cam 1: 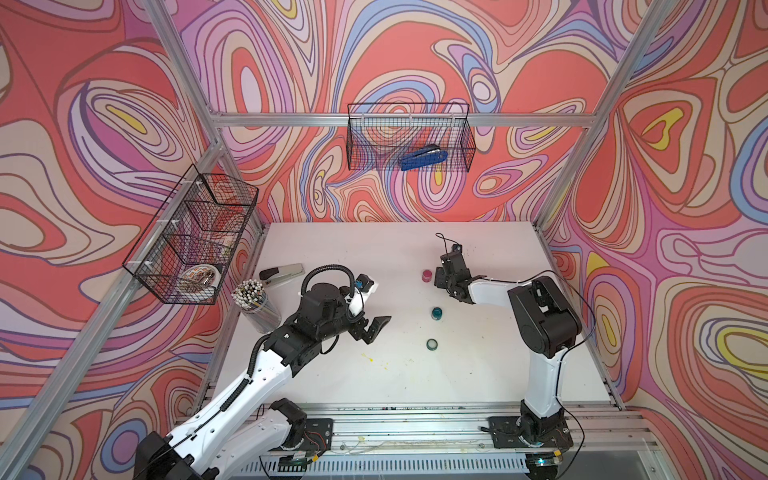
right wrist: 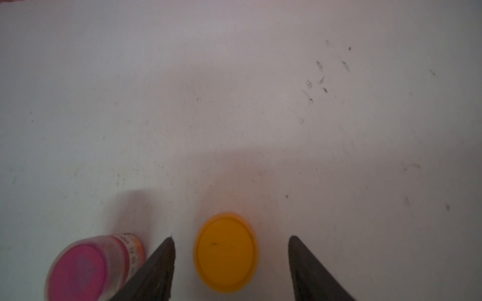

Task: Close the paint jar lid
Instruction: Place the paint jar at the center of the board, then pick up the paint jar from the center of the board.

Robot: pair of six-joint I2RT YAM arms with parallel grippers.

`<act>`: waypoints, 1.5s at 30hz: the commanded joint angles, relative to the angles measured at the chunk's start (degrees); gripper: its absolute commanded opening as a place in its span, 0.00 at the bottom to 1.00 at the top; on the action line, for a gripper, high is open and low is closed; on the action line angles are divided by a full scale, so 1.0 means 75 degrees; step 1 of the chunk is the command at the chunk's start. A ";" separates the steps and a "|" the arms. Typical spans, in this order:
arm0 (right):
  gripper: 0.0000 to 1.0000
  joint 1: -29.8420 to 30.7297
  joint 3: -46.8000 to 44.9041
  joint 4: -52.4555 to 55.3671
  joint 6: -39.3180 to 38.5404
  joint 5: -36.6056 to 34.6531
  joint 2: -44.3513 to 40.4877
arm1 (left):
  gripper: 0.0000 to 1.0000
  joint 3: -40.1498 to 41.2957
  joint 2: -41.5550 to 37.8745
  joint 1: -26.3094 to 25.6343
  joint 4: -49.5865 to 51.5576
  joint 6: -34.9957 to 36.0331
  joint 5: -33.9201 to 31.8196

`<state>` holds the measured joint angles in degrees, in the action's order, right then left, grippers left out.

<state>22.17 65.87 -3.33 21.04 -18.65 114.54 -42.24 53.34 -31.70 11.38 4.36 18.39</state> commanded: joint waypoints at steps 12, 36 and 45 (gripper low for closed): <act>0.93 -0.0010 0.0025 0.2258 -0.0584 0.0572 -0.2937 | 1.00 -0.0499 0.0281 0.0067 0.0153 -0.0531 0.0466; 0.91 0.1556 -0.1252 0.4007 0.0094 0.0887 -0.4276 | 0.97 -0.0368 -0.0609 0.0055 0.1446 -0.0244 0.0603; 0.81 0.1715 -0.0893 0.4182 0.0208 0.0810 -0.3341 | 0.97 -0.0298 -0.0711 0.0054 0.1367 -0.0244 0.0445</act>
<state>34.52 58.46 27.14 21.56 -11.05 88.07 -44.05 48.42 -31.44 21.21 1.91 21.21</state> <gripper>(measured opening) 0.826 0.973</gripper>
